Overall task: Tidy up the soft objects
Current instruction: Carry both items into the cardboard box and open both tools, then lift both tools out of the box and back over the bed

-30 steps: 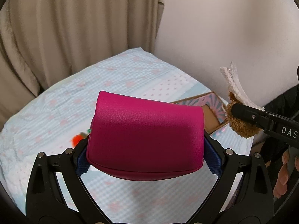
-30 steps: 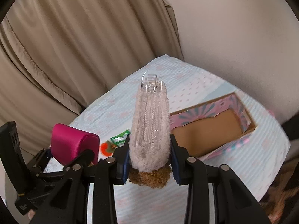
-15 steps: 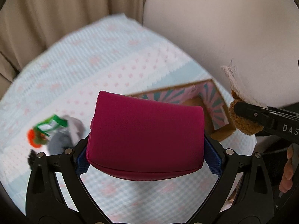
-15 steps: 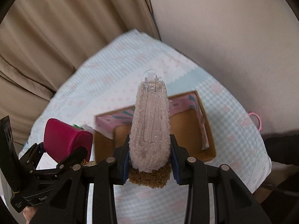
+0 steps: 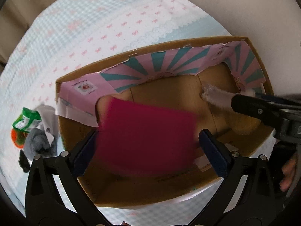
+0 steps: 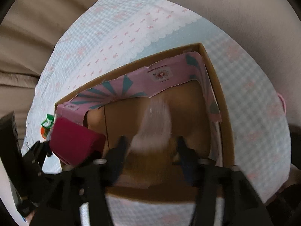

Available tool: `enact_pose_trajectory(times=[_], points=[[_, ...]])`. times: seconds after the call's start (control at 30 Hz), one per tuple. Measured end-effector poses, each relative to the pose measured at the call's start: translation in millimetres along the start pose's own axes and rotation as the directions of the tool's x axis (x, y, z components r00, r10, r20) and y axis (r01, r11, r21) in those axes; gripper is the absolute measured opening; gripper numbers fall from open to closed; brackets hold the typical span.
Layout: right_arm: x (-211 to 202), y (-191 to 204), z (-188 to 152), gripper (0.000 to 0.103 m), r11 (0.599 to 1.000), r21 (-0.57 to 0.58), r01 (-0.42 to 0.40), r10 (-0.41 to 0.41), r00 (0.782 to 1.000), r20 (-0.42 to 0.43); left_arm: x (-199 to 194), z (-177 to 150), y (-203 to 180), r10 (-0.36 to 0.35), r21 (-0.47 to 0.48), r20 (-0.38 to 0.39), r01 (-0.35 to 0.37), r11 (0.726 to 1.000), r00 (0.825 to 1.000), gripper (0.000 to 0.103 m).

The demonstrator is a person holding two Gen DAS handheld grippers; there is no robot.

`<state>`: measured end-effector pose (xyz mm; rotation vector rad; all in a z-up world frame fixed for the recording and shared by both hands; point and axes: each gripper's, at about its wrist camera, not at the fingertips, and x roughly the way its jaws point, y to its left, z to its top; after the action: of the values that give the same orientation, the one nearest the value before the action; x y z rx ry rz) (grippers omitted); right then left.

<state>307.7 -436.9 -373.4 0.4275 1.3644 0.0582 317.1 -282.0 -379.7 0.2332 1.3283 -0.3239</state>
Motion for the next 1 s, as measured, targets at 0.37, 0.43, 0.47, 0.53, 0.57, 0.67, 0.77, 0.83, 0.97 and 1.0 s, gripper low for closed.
enact_pose_trajectory(times=[0.37,0.43,0.47,0.53,0.57,0.67,0.77,0.83,0.97,1.0], points=[[-3,5,-2,0.103,0.999,-0.023,-0.028,0.029,0.998,0.052,-14,-5,6,-0.002,-0.01,0.001,0.002,1.0,1.0,0.102],[-7,7,-3,0.103,0.999,-0.028,-0.025,0.027,0.998,0.062,-20,-6,8,-0.002,-0.018,0.011,0.002,1.0,1.0,0.102],[-10,8,-3,0.103,0.999,-0.032,-0.025,0.027,0.997,0.067,-21,-6,10,-0.002,-0.021,0.013,0.003,1.0,1.0,0.102],[-15,12,-4,0.103,0.999,-0.042,-0.017,0.02,0.997,0.077,-29,-7,12,-0.013,-0.031,0.023,0.014,0.999,1.0,0.102],[-19,14,-5,0.103,0.999,-0.049,-0.014,0.018,0.996,0.084,-34,-8,13,-0.014,-0.035,0.033,0.015,0.999,0.999,0.102],[-32,22,-9,0.103,0.998,-0.062,-0.01,0.017,0.995,0.103,-49,-11,16,-0.017,-0.042,0.056,0.019,0.999,0.998,0.102],[-47,30,-15,0.103,0.997,-0.074,-0.007,0.016,0.992,0.123,-70,-15,18,-0.017,-0.048,0.087,0.021,0.999,0.996,0.102],[-59,37,-19,0.103,0.996,-0.087,-0.002,0.014,0.99,0.139,-87,-17,20,-0.018,-0.054,0.112,0.024,0.998,0.994,0.102],[-87,52,-29,0.103,0.994,-0.113,0.009,0.011,0.984,0.18,-123,-27,26,-0.01,-0.064,0.162,0.021,0.998,0.987,0.102],[-94,56,-32,0.103,0.993,-0.118,0.01,0.013,0.982,0.19,-137,-30,28,-0.003,-0.07,0.181,0.016,0.997,0.983,0.102]])
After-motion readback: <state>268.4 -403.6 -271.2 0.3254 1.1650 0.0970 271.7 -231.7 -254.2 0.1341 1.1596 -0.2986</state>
